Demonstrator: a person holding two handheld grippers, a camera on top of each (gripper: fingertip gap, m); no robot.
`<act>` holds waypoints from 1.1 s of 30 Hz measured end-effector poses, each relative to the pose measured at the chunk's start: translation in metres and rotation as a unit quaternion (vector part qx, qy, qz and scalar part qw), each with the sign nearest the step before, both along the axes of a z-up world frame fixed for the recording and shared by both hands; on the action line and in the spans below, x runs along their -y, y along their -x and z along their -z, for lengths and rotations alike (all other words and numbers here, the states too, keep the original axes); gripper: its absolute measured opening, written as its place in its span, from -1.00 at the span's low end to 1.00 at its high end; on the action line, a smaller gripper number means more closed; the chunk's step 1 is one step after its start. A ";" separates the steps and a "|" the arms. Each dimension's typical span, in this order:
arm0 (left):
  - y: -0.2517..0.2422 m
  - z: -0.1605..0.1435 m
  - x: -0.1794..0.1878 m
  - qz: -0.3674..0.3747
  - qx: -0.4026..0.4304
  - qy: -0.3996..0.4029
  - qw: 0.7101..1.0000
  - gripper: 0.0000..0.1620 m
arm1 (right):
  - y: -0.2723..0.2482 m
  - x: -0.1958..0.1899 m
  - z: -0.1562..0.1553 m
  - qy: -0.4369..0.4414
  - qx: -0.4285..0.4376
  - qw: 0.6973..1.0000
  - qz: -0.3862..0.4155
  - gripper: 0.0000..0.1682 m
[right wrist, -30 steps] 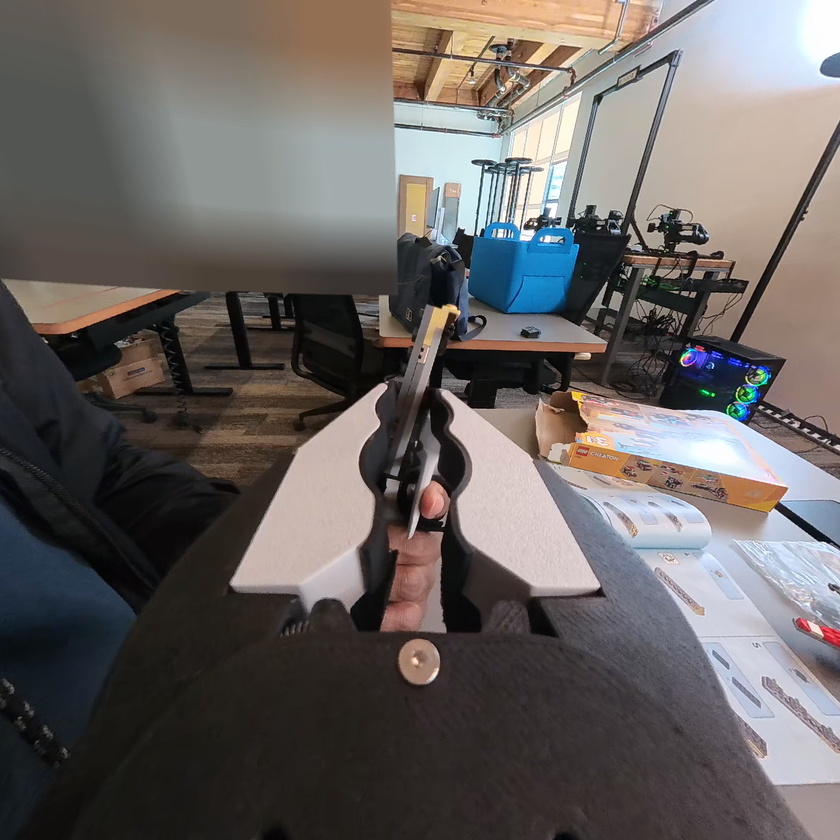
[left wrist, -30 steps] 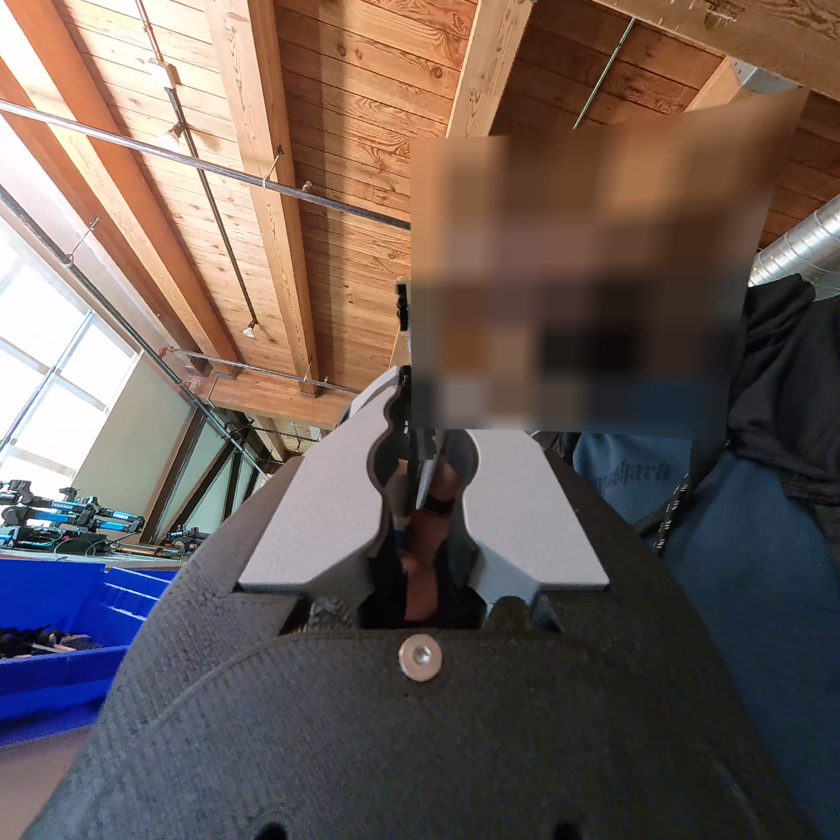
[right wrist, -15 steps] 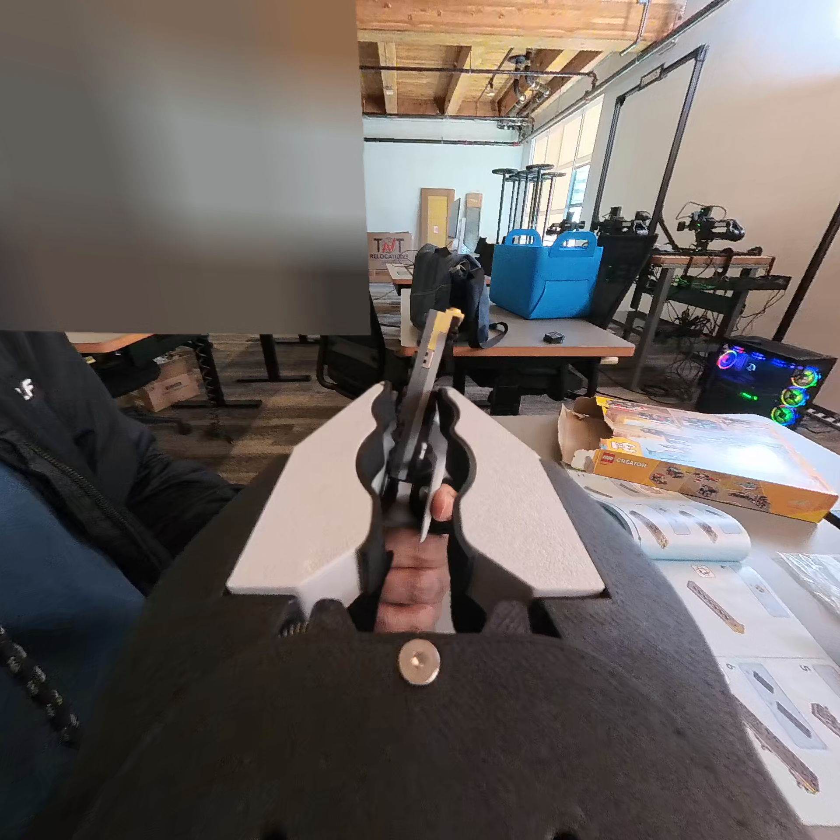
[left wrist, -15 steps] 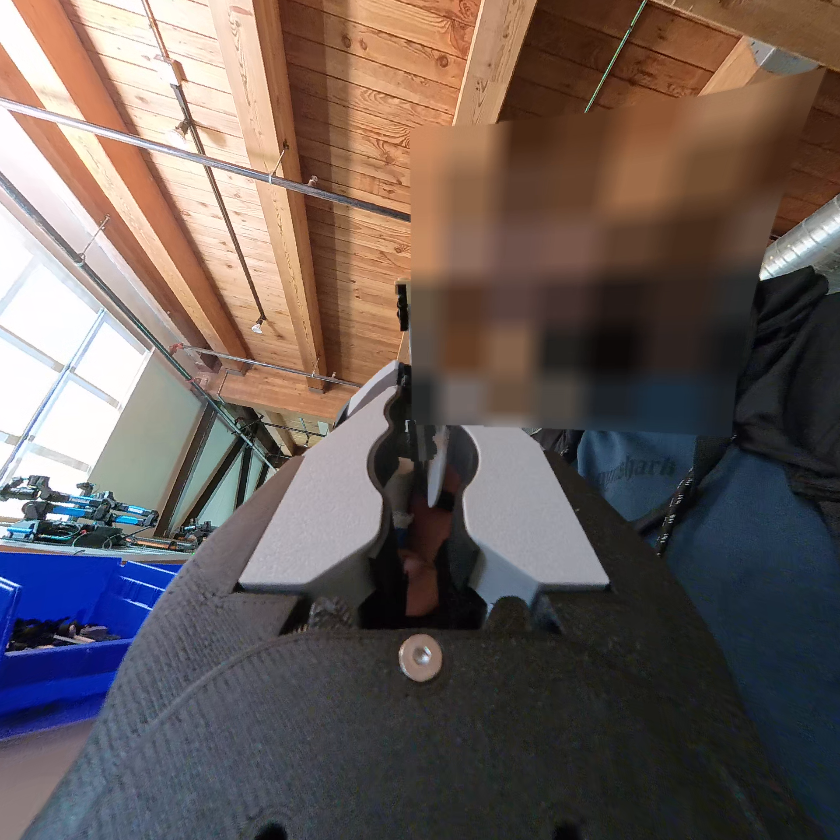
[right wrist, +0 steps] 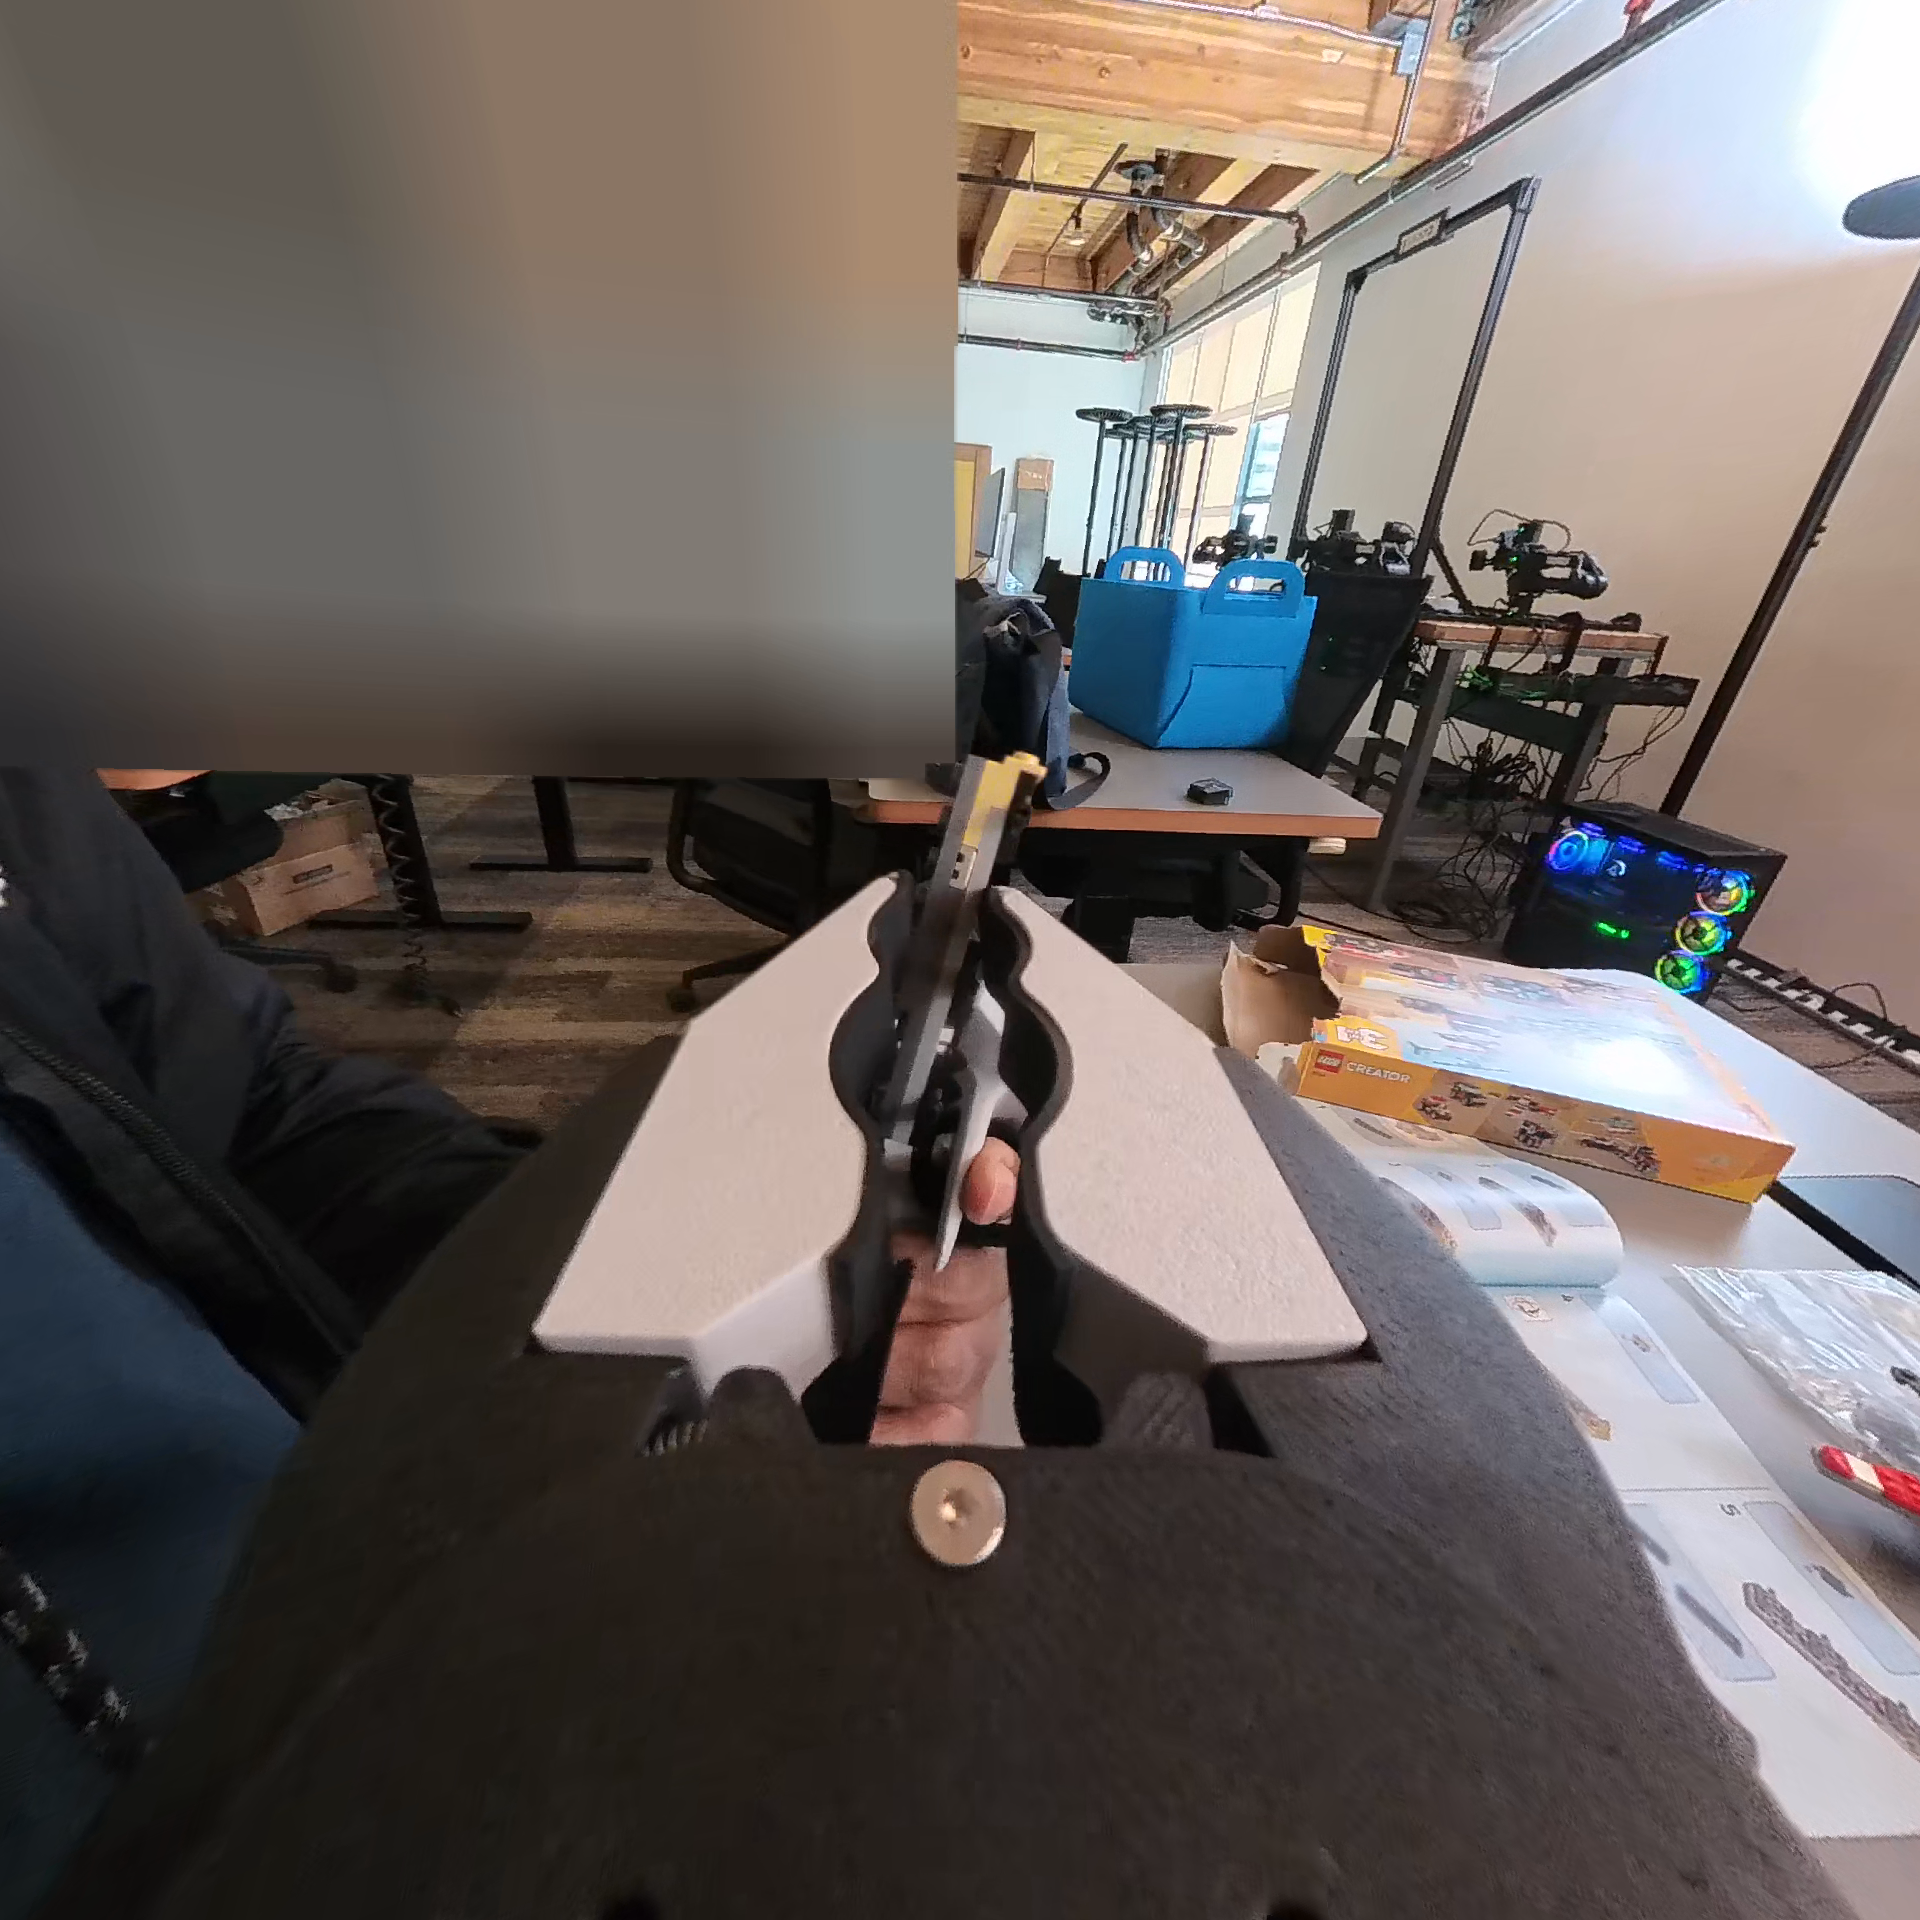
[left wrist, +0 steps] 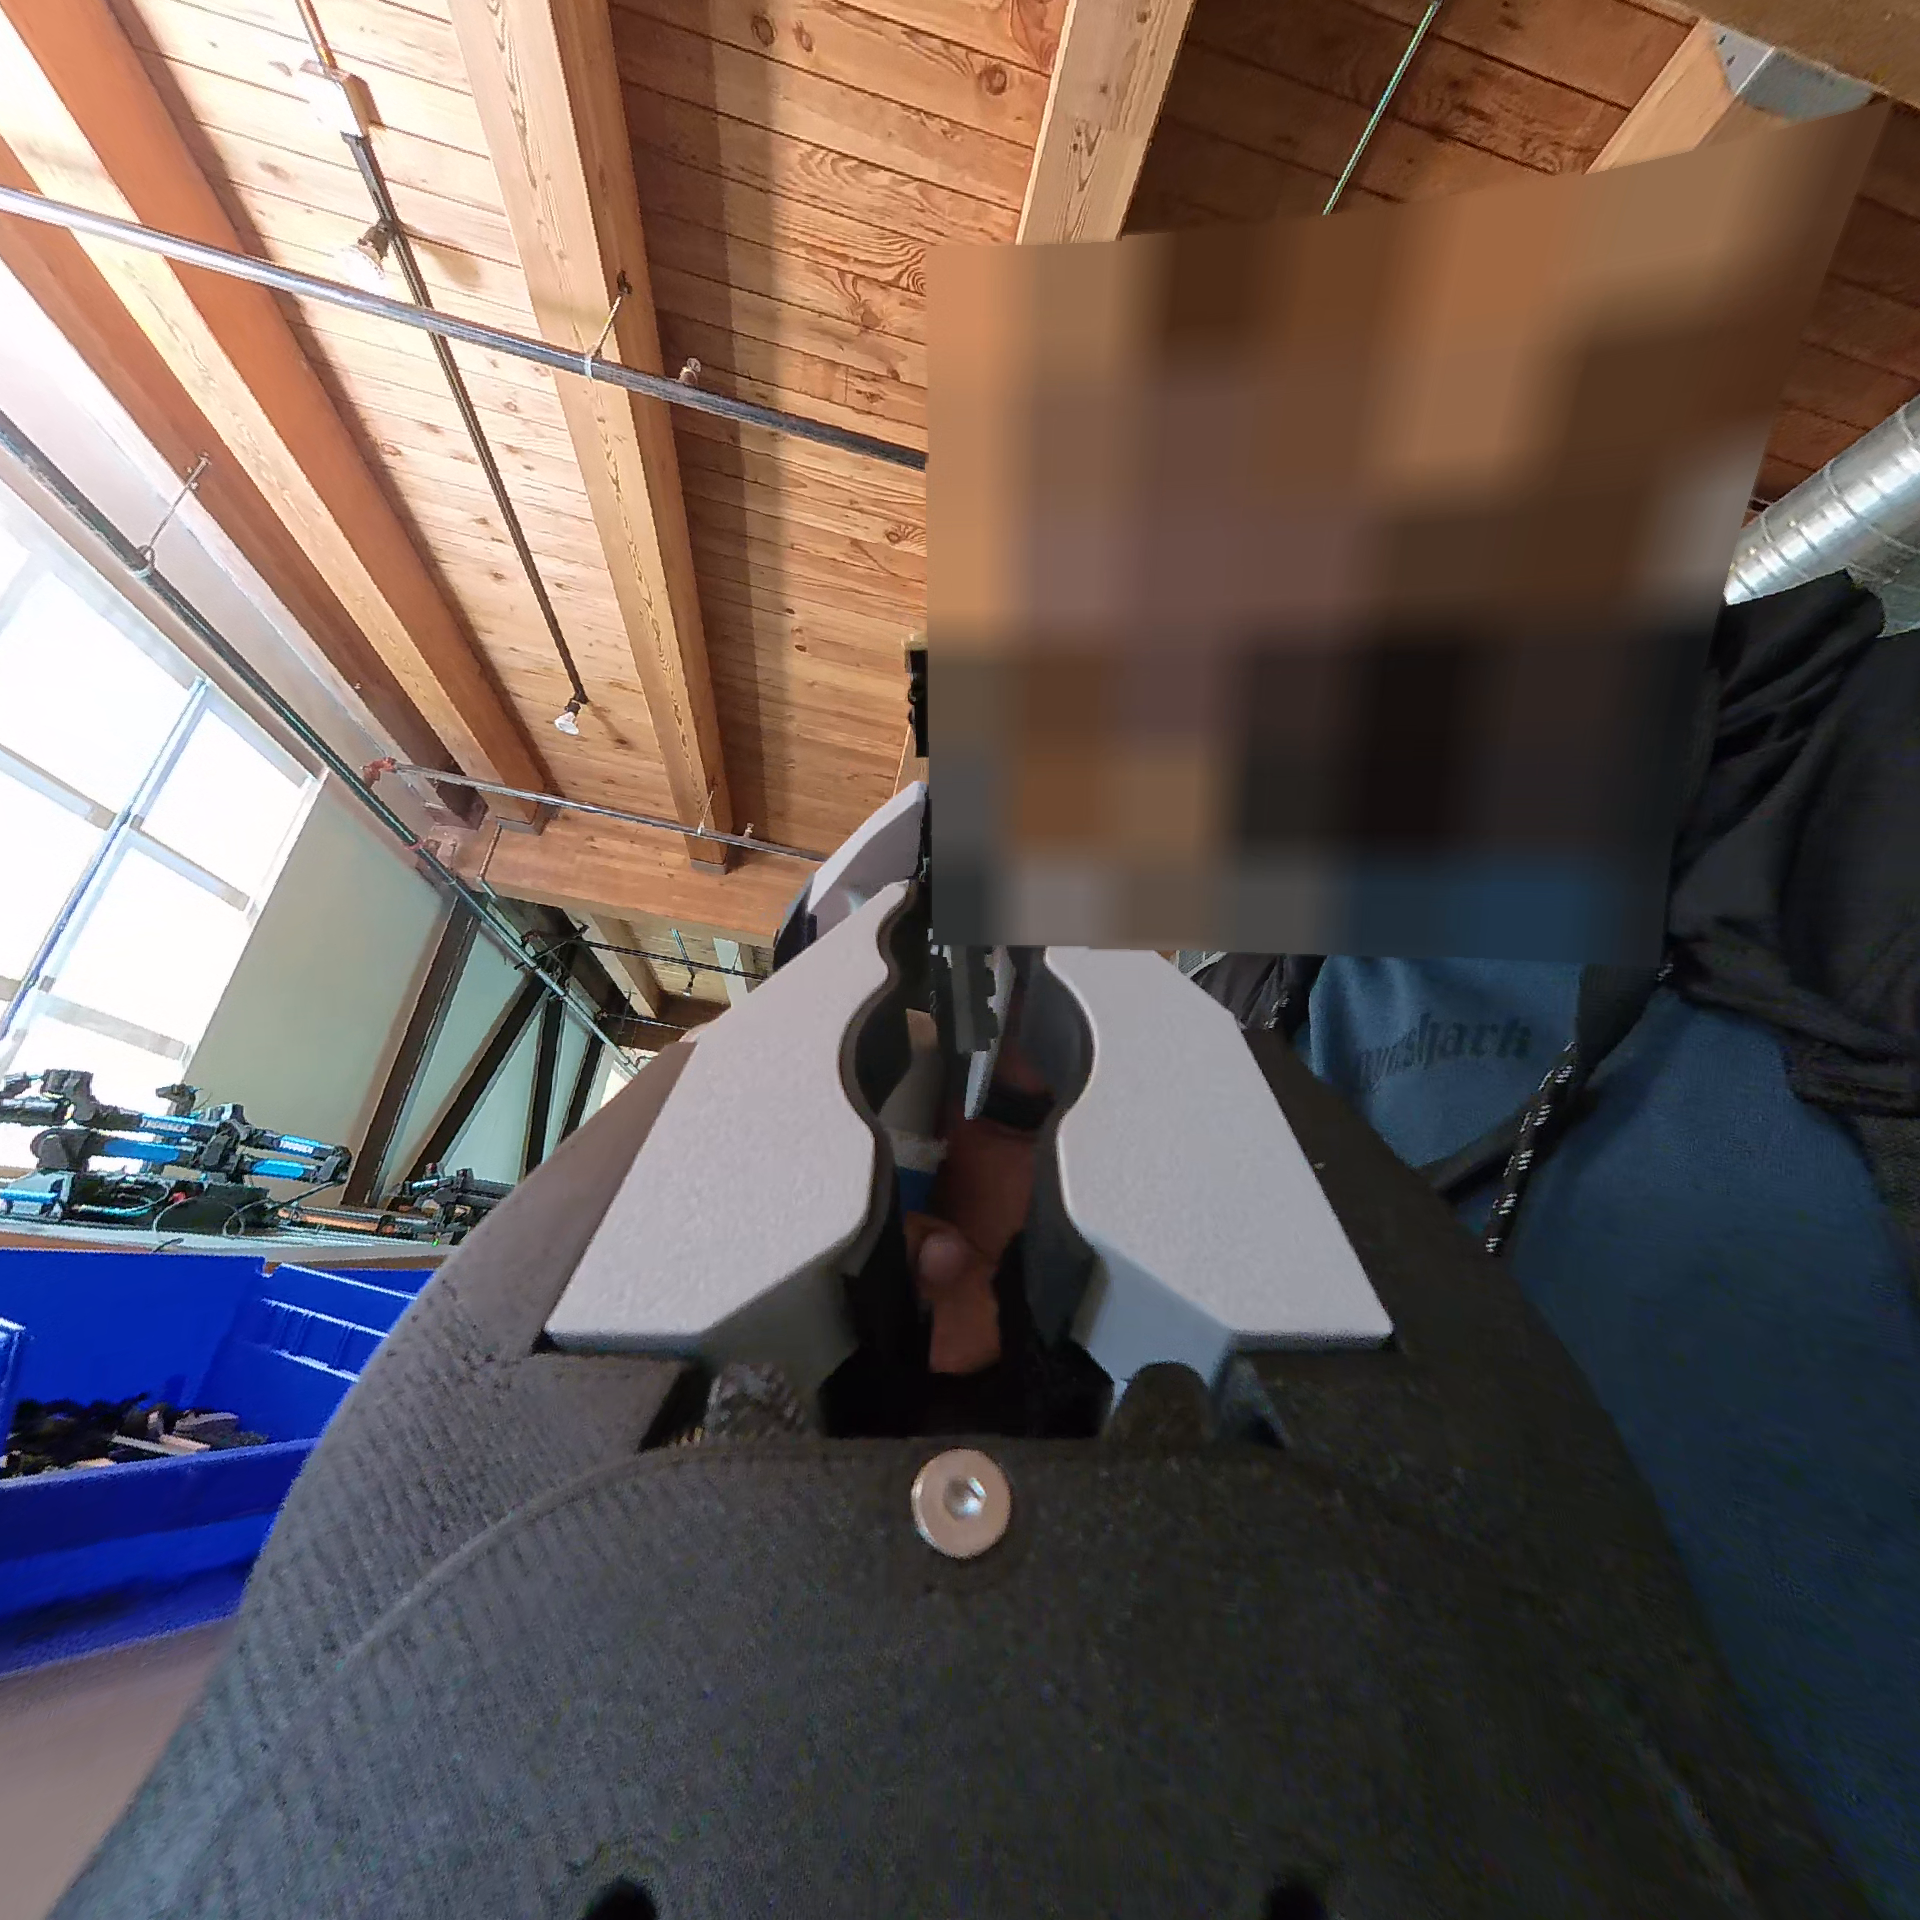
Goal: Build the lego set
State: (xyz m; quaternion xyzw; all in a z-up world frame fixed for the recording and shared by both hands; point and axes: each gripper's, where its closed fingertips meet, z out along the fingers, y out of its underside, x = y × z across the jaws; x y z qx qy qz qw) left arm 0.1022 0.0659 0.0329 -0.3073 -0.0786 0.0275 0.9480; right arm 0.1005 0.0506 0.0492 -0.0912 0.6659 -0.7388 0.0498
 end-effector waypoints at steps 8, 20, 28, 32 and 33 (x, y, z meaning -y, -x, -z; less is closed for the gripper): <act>-0.001 0.000 -0.001 0.003 -0.002 0.005 1.000 -0.86 | -0.002 -0.002 0.000 0.006 -0.018 1.000 0.003 -0.86; 0.009 0.004 0.000 -0.036 0.019 0.031 0.999 -0.83 | 0.012 -0.002 0.004 0.008 0.033 0.999 -0.013 -0.80; 0.009 0.007 -0.008 -0.065 0.009 0.093 0.993 -0.82 | 0.012 -0.006 -0.005 0.032 0.055 0.998 -0.030 -0.58; 0.009 0.011 -0.014 -0.079 0.001 0.134 0.988 -0.82 | 0.009 -0.009 -0.009 0.044 0.054 0.996 -0.046 -0.60; 0.009 0.012 -0.015 -0.083 0.000 0.144 0.986 -0.82 | 0.008 -0.010 -0.010 0.045 0.051 0.997 -0.048 -0.61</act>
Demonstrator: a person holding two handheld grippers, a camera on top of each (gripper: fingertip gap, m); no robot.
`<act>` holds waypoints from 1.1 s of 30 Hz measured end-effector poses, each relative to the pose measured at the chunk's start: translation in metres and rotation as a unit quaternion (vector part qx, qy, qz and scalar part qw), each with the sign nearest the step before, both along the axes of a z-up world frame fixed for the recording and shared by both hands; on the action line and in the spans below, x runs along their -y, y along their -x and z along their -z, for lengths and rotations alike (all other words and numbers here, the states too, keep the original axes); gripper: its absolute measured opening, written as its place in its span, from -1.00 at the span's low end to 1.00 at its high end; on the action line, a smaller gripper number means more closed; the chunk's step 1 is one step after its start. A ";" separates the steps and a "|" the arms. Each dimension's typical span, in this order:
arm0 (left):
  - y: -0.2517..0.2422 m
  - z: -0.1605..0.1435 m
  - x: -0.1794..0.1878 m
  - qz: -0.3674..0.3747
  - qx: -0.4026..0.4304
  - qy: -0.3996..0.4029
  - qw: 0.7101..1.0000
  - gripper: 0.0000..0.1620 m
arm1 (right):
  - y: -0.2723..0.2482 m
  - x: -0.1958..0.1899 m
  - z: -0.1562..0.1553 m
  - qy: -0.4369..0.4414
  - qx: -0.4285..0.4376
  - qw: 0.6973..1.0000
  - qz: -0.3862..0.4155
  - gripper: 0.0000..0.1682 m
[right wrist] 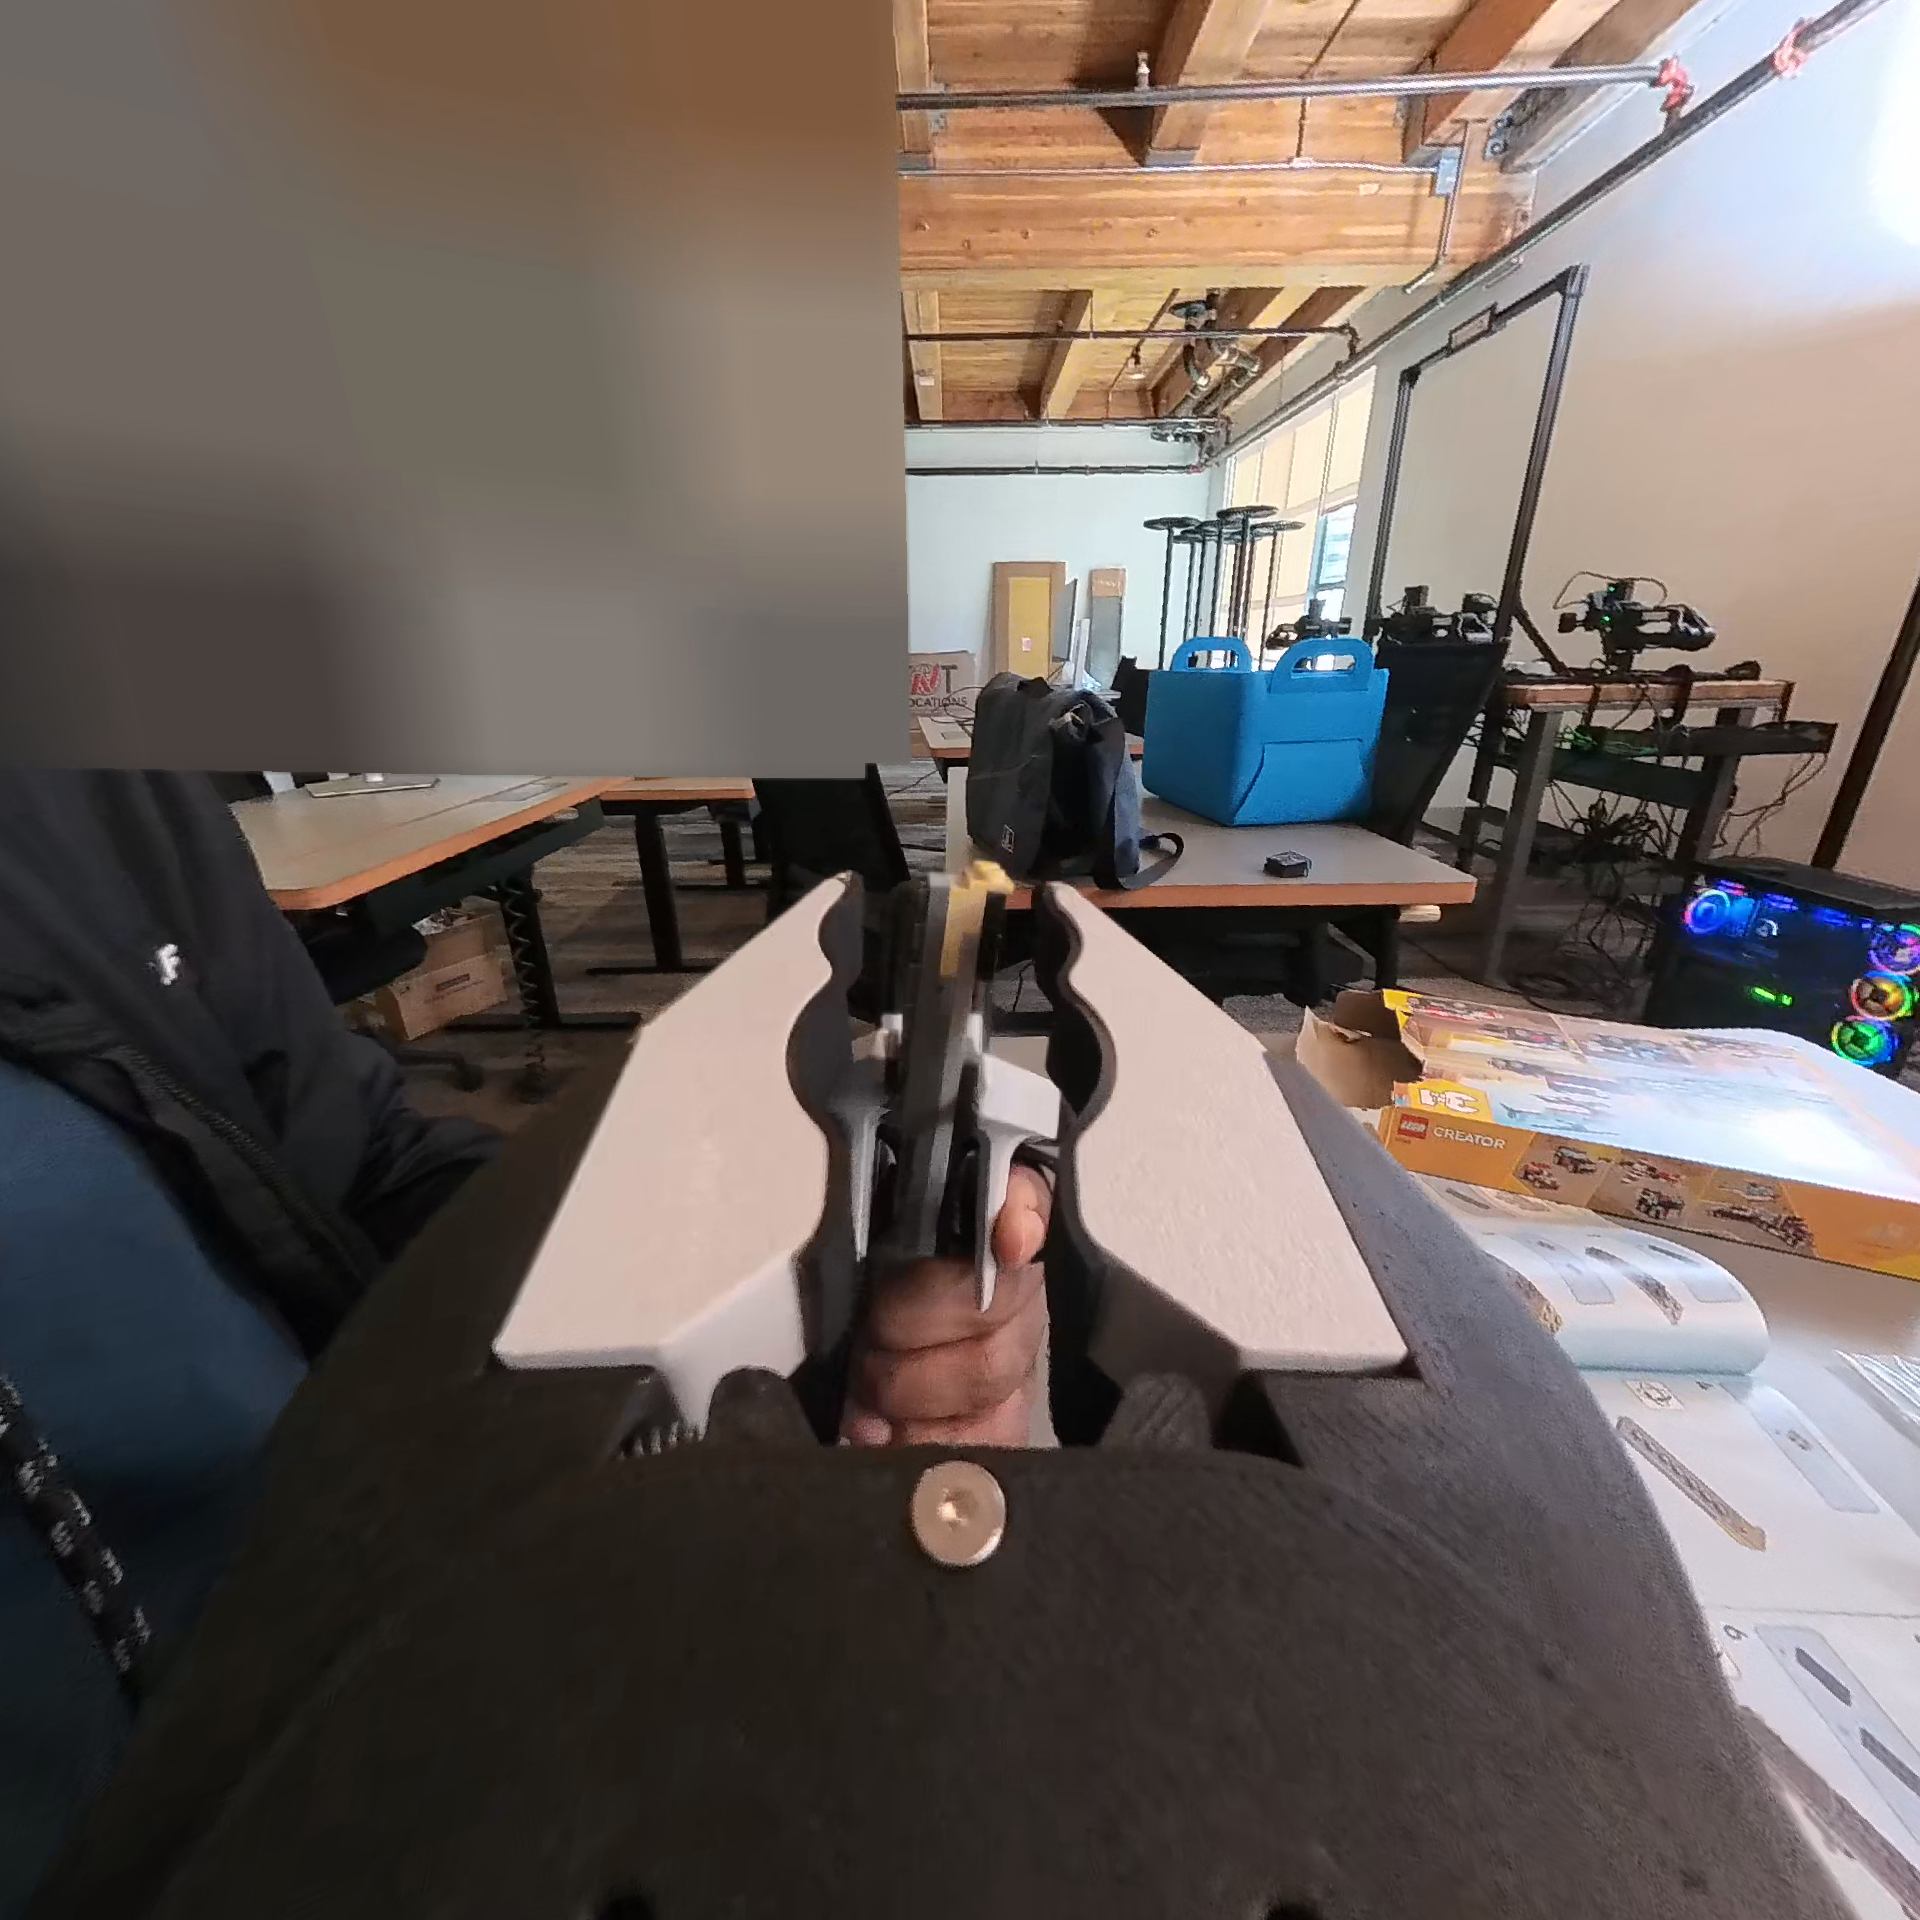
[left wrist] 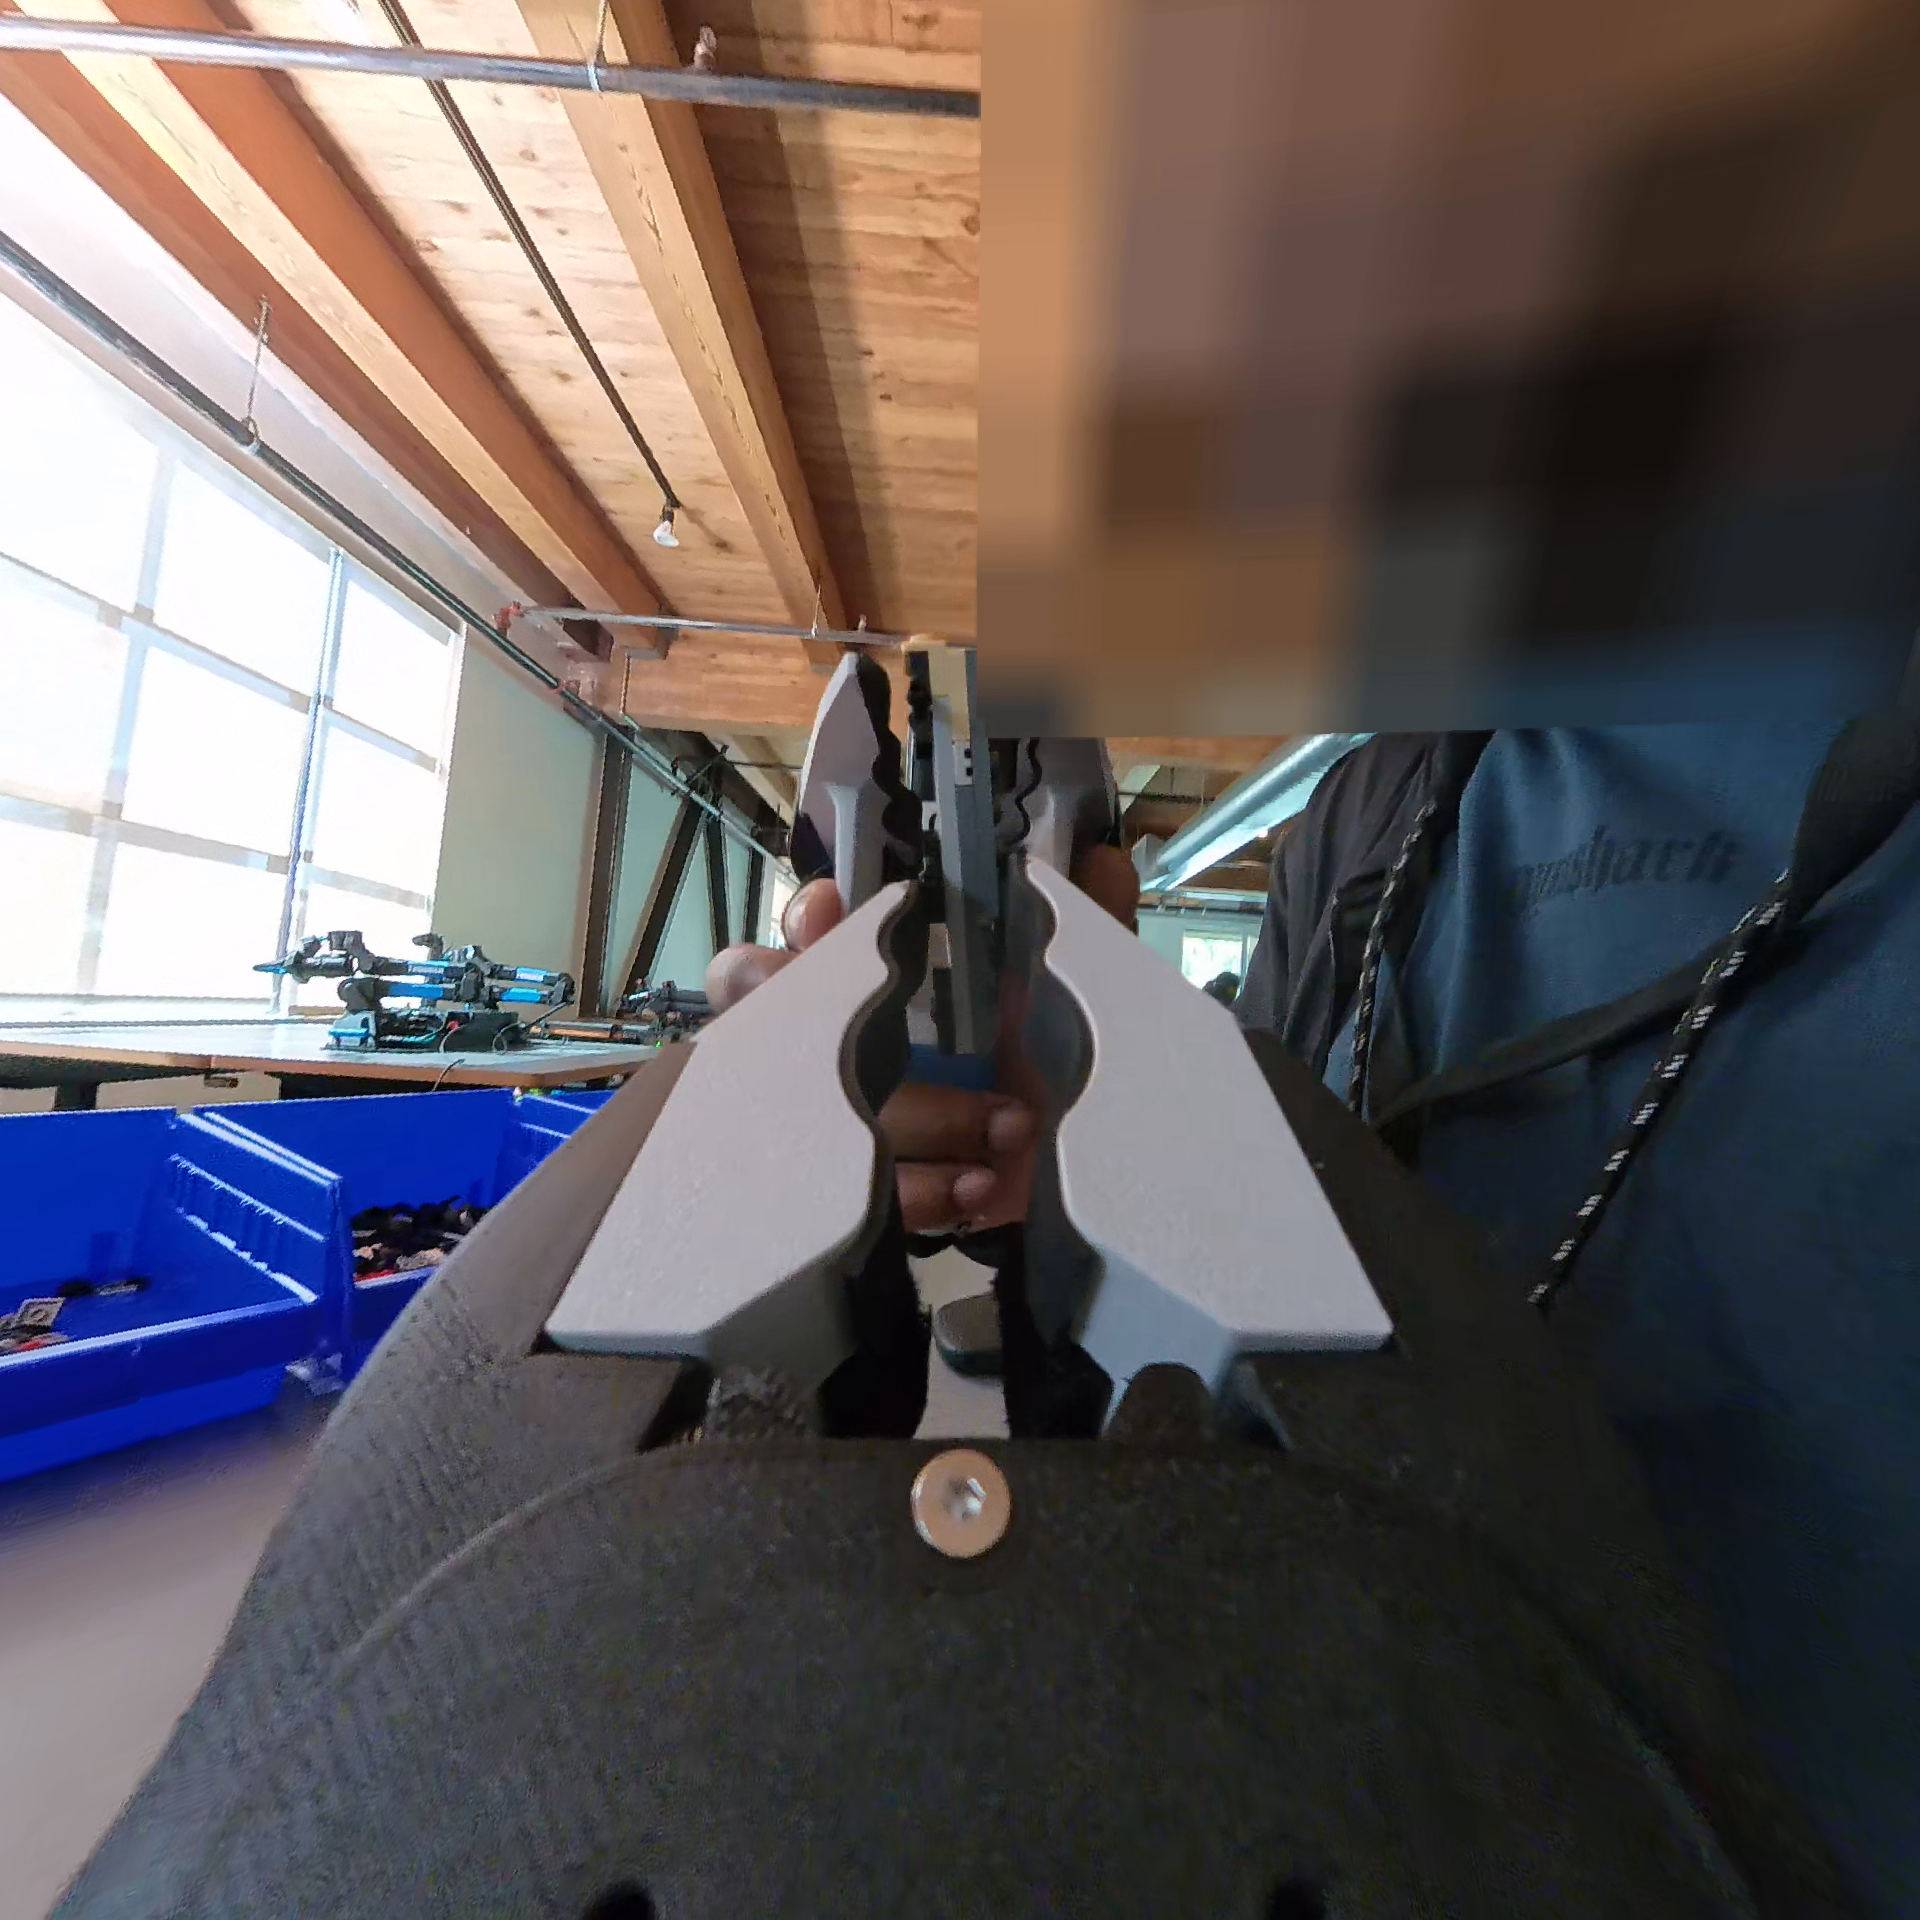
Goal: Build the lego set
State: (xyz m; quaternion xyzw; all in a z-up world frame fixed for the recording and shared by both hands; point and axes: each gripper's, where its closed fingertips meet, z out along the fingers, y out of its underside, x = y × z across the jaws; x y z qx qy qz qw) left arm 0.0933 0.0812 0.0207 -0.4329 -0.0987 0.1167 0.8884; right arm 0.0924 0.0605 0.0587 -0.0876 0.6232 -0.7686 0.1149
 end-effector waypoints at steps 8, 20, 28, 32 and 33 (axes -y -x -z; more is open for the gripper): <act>0.000 0.003 -0.004 -0.009 -0.004 0.031 0.999 -0.90 | 0.000 -0.002 0.001 0.002 -0.011 1.000 -0.005 -0.80; 0.016 0.009 0.005 -0.044 0.029 0.031 0.998 -0.83 | 0.020 -0.005 0.011 0.005 -0.018 0.999 0.048 -0.59; 0.066 0.028 0.040 -0.089 0.177 -0.096 0.976 -0.83 | 0.069 -0.007 0.088 -0.064 0.114 0.986 0.103 -0.51; 0.085 0.044 0.039 -0.072 0.241 -0.156 0.955 -0.83 | 0.081 0.001 0.110 -0.093 0.202 0.972 0.073 -0.55; 0.088 0.049 0.038 -0.072 0.253 -0.163 0.951 -0.84 | 0.082 0.002 0.113 -0.096 0.219 0.969 0.062 -0.56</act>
